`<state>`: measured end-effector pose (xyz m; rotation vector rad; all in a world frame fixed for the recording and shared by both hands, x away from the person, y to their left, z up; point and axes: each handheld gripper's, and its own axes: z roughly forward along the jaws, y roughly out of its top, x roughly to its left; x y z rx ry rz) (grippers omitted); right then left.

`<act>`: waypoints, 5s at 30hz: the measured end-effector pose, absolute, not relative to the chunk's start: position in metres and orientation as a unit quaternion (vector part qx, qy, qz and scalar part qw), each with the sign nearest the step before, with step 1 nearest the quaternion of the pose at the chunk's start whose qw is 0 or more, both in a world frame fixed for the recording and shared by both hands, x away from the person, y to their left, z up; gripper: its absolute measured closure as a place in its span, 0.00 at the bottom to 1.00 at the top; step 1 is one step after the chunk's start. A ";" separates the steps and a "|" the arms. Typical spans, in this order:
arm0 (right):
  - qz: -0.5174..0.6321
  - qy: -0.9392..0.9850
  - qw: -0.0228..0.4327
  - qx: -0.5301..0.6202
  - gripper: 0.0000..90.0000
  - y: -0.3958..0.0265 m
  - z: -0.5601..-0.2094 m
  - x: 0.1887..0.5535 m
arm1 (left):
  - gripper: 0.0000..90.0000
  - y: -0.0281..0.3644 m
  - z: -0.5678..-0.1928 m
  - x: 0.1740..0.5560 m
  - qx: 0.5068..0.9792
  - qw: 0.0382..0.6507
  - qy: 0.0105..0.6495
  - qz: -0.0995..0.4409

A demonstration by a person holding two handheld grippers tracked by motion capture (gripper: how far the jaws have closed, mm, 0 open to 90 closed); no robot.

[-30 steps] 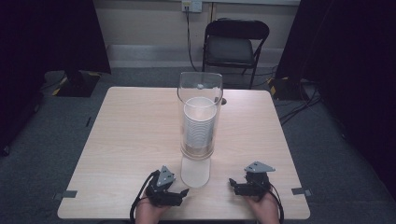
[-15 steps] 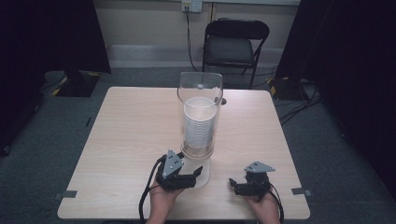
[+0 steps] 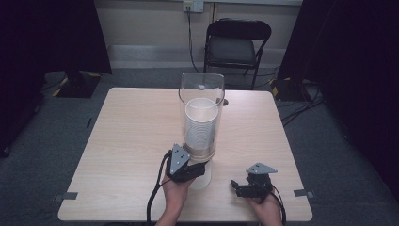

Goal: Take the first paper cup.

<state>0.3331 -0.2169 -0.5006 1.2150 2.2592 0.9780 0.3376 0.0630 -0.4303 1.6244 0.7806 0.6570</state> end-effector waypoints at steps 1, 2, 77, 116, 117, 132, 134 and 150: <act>0.349 0.807 0.197 0.434 0.14 -0.217 -0.501 0.333 | 0.33 0.062 -0.431 0.338 0.688 0.575 0.338 0.287; 0.349 0.807 0.197 0.434 0.14 -0.217 -0.501 0.333 | 0.35 0.062 -0.431 0.339 0.687 0.578 0.338 0.283; 0.349 0.807 0.196 0.433 0.14 -0.217 -0.501 0.333 | 0.17 0.071 -0.439 0.327 0.722 0.528 0.387 0.222; 0.348 0.805 0.198 0.439 0.13 -0.219 -0.501 0.333 | 0.39 0.072 -0.491 0.317 0.760 0.480 0.372 0.230; 0.348 0.805 0.198 0.438 0.13 -0.219 -0.501 0.333 | 0.39 0.075 -0.489 0.318 0.762 0.478 0.375 0.225; 0.349 0.807 0.196 0.434 0.13 -0.219 -0.501 0.334 | 0.37 0.120 -0.491 0.322 0.764 0.437 0.414 0.233; 0.349 0.807 0.197 0.435 0.13 -0.219 -0.501 0.334 | 0.37 0.126 -0.493 0.325 0.756 0.438 0.427 0.234; 0.349 0.807 0.197 0.435 0.13 -0.219 -0.501 0.334 | 0.37 0.136 -0.497 0.335 0.753 0.415 0.458 0.227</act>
